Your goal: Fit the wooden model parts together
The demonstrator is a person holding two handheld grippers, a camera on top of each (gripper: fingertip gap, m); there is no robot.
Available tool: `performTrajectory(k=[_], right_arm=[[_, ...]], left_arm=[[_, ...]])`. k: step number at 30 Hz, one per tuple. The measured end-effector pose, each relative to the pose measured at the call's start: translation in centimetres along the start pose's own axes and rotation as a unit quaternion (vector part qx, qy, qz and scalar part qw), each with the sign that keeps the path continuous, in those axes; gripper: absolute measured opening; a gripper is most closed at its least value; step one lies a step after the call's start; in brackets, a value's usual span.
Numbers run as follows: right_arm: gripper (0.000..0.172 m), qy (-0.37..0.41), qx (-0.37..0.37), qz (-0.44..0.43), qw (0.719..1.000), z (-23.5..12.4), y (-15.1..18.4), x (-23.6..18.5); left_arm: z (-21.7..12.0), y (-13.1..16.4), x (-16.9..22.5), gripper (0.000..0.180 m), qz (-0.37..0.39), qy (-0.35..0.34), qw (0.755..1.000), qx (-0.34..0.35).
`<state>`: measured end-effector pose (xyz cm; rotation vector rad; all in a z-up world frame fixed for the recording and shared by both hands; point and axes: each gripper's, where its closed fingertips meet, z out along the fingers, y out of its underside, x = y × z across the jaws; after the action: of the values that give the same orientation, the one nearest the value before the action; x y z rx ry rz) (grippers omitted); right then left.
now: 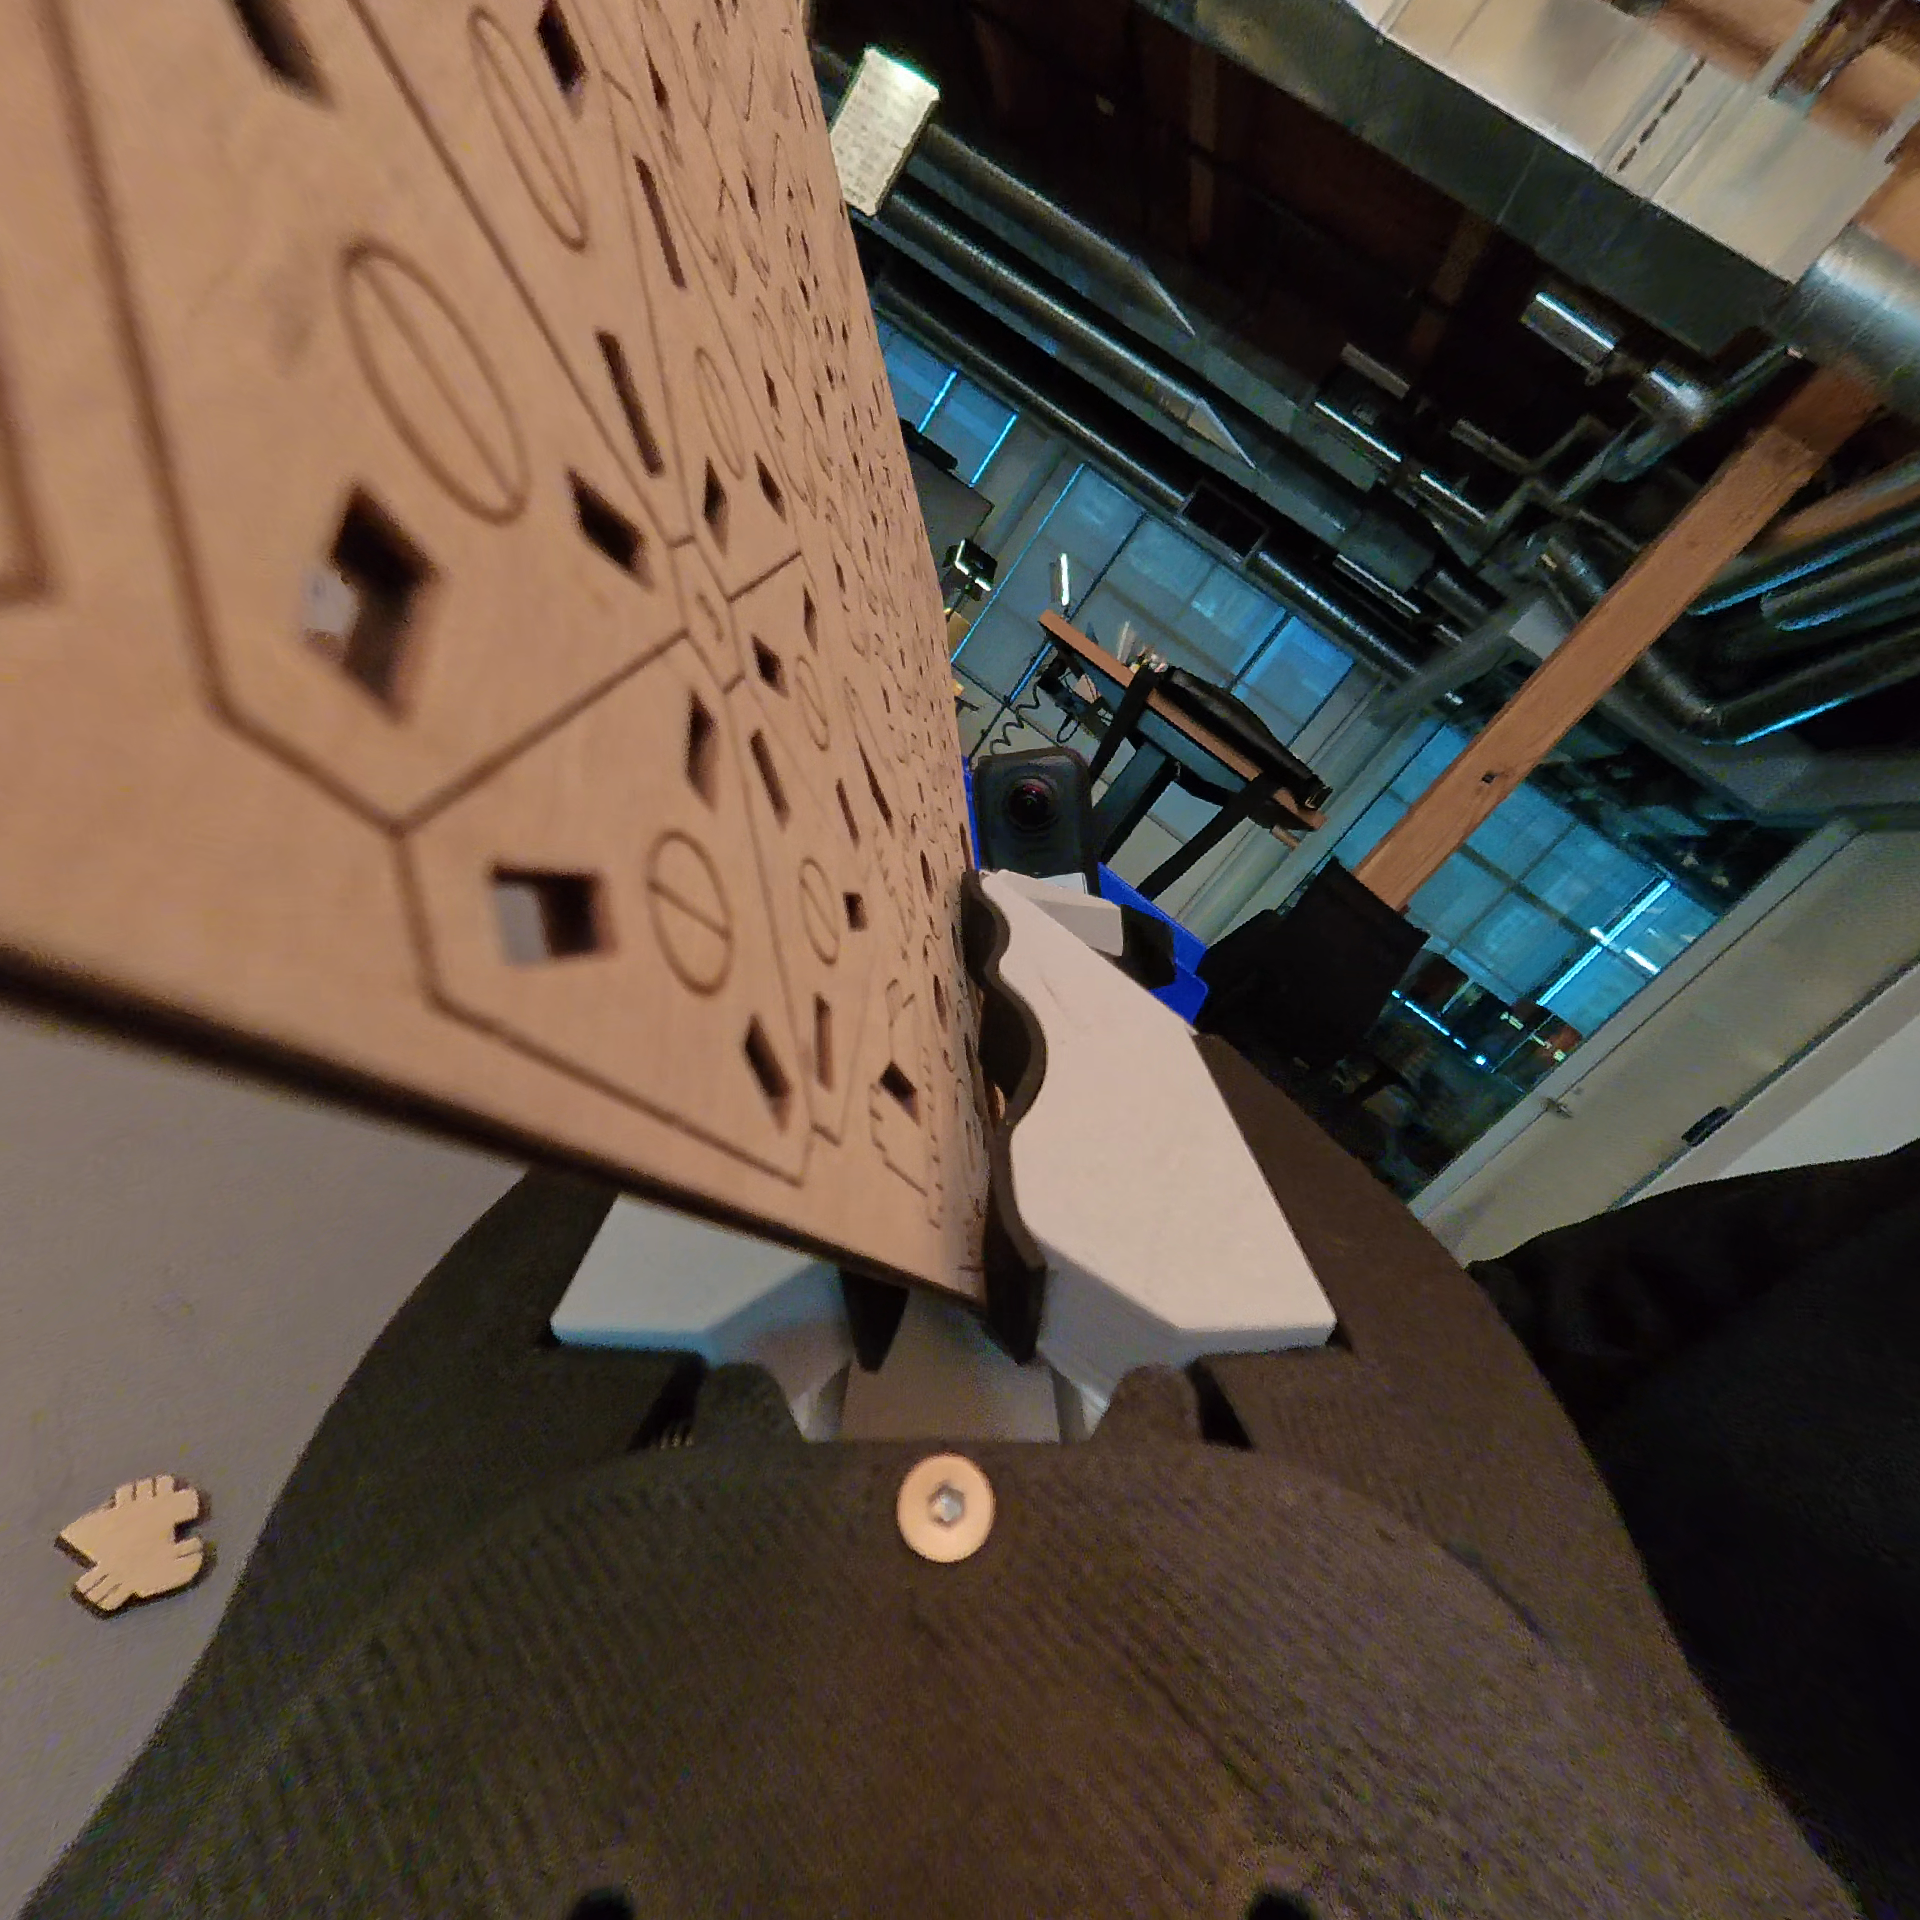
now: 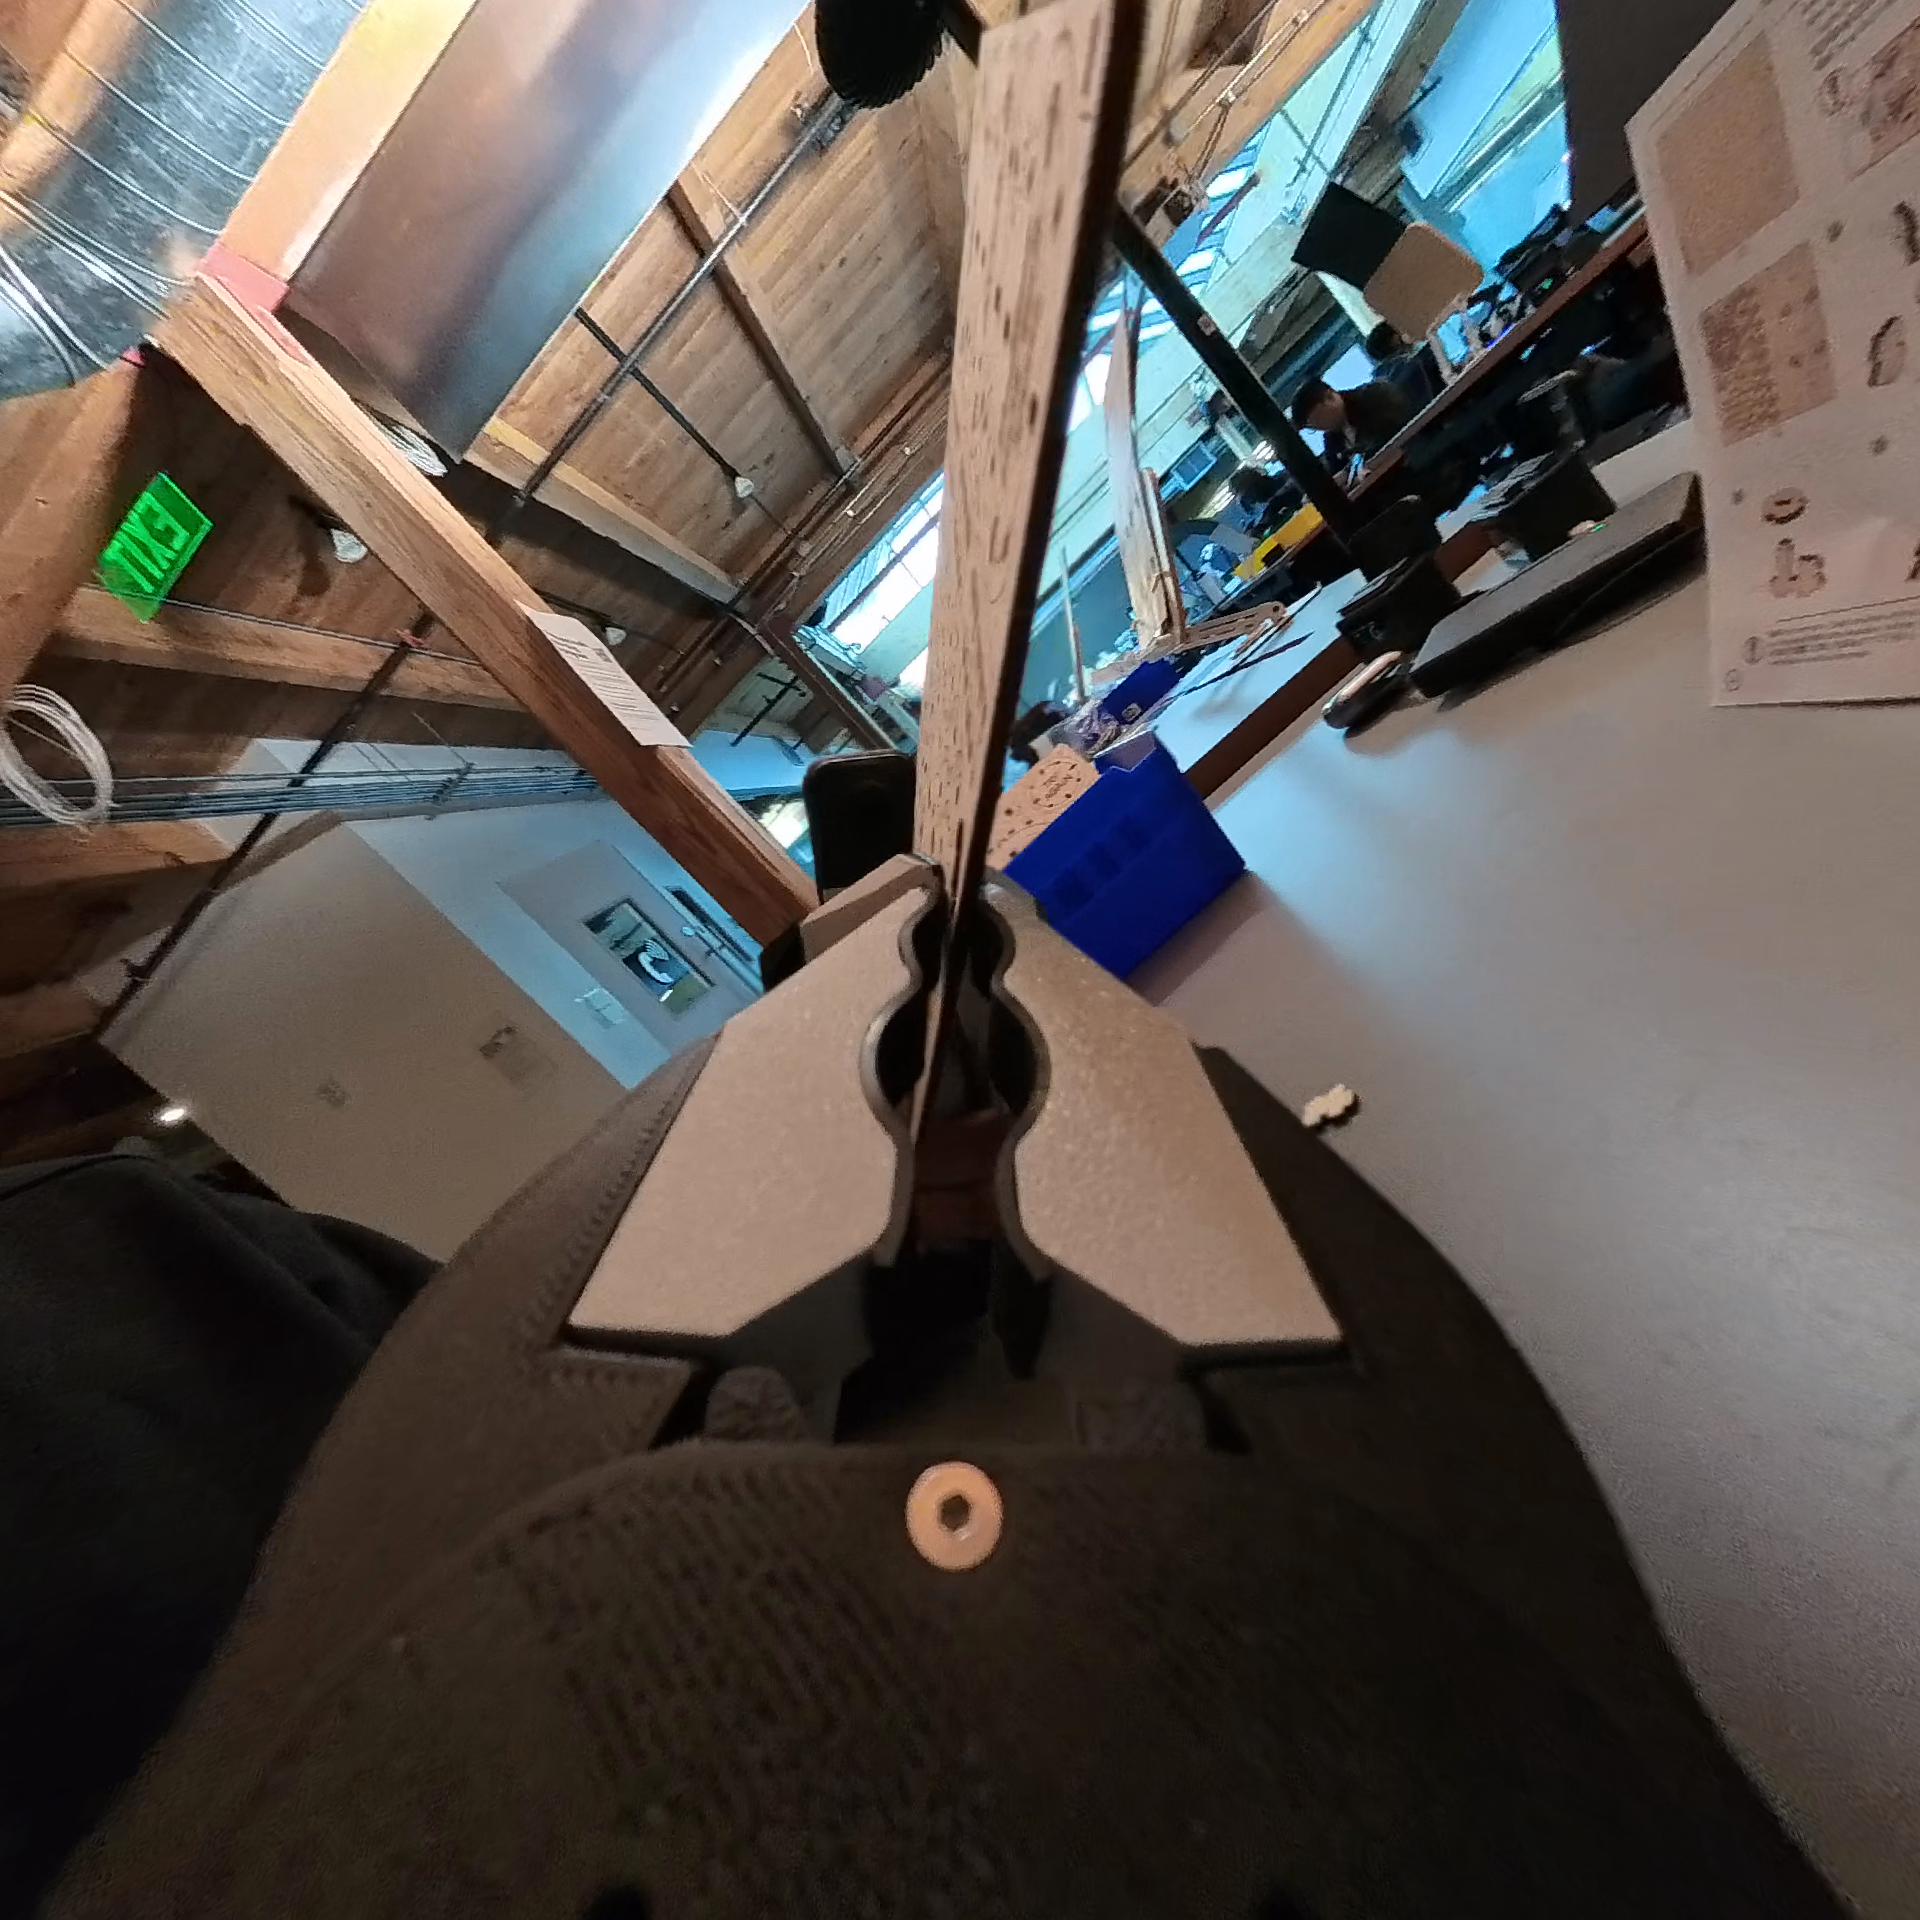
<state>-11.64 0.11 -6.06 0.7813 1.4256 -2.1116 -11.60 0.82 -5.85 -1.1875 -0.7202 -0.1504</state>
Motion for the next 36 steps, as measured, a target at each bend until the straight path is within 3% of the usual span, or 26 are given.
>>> performTrajectory(k=[1,16,33,36], right_arm=[[0.001,-0.003,-0.003,0.005,1.000,0.0,0.0,0.0],[0.004,0.031,-0.018,0.003,0.999,-0.2,0.4,0.9],[0.009,0.070,-0.021,-0.035,0.997,0.0,0.8,1.8],[0.010,0.059,-0.004,-0.051,0.997,0.3,0.4,1.7]], left_arm=[[0.0,0.0,0.0,0.005,0.001,0.000,1.000,0.000],[0.0,0.4,-0.6,0.003,0.037,-0.049,0.998,-0.013],[-0.2,0.4,-1.3,0.000,0.030,-0.055,0.998,-0.016],[-0.3,0.0,-1.2,0.000,-0.002,-0.040,0.999,0.001]])
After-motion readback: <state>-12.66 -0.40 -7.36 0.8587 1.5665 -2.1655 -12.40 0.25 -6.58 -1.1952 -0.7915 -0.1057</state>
